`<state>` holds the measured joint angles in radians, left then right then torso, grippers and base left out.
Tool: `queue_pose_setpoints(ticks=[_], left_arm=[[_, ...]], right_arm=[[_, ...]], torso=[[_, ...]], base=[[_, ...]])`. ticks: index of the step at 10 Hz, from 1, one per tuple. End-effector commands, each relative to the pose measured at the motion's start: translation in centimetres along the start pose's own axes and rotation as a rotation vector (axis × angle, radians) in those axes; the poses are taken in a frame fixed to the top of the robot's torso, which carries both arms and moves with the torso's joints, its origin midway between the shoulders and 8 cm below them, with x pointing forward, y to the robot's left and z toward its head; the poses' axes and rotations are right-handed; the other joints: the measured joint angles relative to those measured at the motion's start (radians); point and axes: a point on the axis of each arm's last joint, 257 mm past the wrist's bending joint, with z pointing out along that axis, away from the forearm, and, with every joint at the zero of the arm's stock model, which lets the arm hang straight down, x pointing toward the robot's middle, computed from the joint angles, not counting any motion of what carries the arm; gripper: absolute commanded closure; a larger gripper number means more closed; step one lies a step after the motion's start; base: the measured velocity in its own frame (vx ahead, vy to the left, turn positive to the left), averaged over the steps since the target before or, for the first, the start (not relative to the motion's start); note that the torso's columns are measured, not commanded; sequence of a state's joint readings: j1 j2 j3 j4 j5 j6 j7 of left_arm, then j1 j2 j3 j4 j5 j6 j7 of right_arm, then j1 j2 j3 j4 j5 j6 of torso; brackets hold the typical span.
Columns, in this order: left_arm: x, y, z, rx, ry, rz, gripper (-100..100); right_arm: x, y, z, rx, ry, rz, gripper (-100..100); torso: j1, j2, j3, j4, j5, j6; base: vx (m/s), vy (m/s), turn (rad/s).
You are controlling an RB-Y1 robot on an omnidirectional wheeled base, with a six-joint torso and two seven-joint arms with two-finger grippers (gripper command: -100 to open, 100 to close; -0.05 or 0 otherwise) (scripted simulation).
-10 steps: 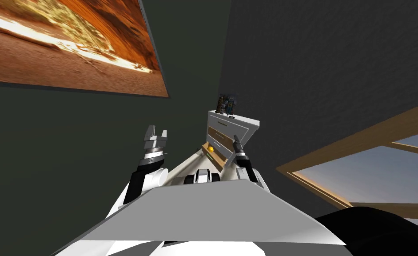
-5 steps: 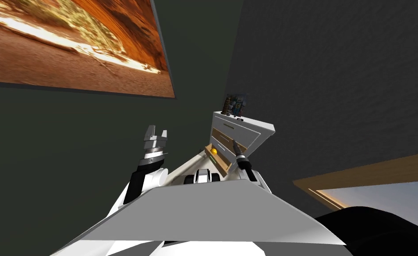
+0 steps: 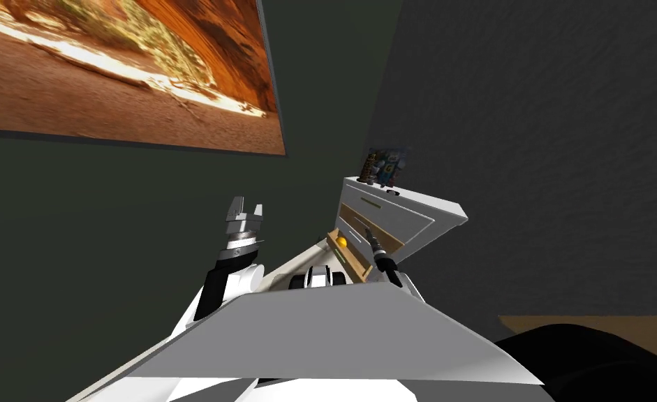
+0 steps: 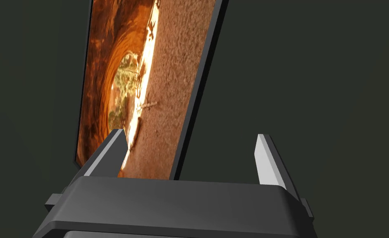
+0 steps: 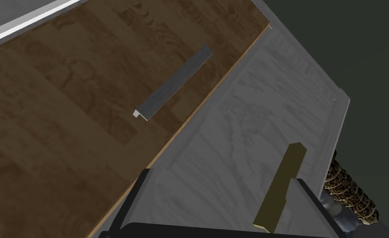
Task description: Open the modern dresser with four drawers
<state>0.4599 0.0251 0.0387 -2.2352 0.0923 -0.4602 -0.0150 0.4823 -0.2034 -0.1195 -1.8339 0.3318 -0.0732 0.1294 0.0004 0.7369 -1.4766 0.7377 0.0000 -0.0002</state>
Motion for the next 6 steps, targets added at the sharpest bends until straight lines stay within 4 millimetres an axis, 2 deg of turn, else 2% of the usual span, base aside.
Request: queue_pose_setpoints(ticks=[1, 2, 3, 4, 5, 6], left_arm=[[0.0, 0.0, 0.0, 0.0, 0.0, 0.0, 0], [0.0, 0.0, 0.0, 0.0, 0.0, 0.0, 0], [0.0, 0.0, 0.0, 0.0, 0.0, 0.0, 0], [0.0, 0.0, 0.0, 0.0, 0.0, 0.0, 0], [0.0, 0.0, 0.0, 0.0, 0.0, 0.0, 0], [0.0, 0.0, 0.0, 0.0, 0.0, 0.0, 0]], right_arm=[[0.9, -4.8, -0.5, 0.123, 0.036, -0.111, -100], [0.9, -5.1, -0.5, 0.135, 0.037, -0.115, -100], [1.1, -8.3, -1.3, 0.213, 0.06, -0.189, -100], [1.2, -8.7, -1.3, 0.222, 0.063, -0.191, -100], [1.3, -11.8, -2.3, 0.297, 0.087, -0.265, -100], [1.3, -12.2, -2.4, 0.309, 0.089, -0.267, -100]], torso=[[0.0, 0.001, 0.001, 0.0, 0.0, 0.001], [0.0, 0.001, 0.001, 0.0, 0.0, 0.0], [0.0, 0.002, 0.001, 0.0, 0.0, 0.001], [0.0, 0.001, 0.001, 0.0, 0.0, 0.0], [0.0, 0.002, 0.001, 0.0, 0.0, 0.001], [0.0, 0.001, 0.001, 0.0, 0.0, 0.0]], base=[[0.096, 0.045, 0.246], [0.085, 0.04, 0.114], [0.1, 0.043, 0.204], [0.085, 0.038, 0.104], [0.09, 0.054, 0.19], [0.077, 0.031, 0.13]])
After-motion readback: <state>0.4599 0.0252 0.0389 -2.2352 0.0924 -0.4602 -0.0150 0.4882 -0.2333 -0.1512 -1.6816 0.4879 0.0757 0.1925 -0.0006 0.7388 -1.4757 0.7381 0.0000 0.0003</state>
